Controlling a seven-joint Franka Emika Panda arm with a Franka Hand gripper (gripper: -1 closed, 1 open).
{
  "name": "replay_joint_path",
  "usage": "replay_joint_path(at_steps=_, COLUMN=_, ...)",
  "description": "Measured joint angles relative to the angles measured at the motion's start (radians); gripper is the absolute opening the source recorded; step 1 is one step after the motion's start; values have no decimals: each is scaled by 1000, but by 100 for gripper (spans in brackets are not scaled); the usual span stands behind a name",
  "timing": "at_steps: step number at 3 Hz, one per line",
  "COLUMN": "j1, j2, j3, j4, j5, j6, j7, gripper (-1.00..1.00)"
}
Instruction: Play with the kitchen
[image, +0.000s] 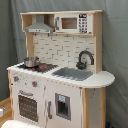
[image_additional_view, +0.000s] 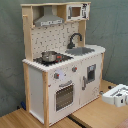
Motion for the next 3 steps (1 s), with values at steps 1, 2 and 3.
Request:
replay_joint_path(at_steps=1, j1=49, j2=29, j3=-3, j4=-2, j5=13, j6=-84, j7=35, gripper=100)
replay_joint_path(at_steps=2, j1=86, j2=14, j3=-91, j4=5, j5=-3, j6=-75, j7=1, gripper=100)
replay_joint_path(at_steps=3, j1=55, j2=10, j3=-173, j4=8, j5=-11, j6=-22, j7=-37, gripper=100)
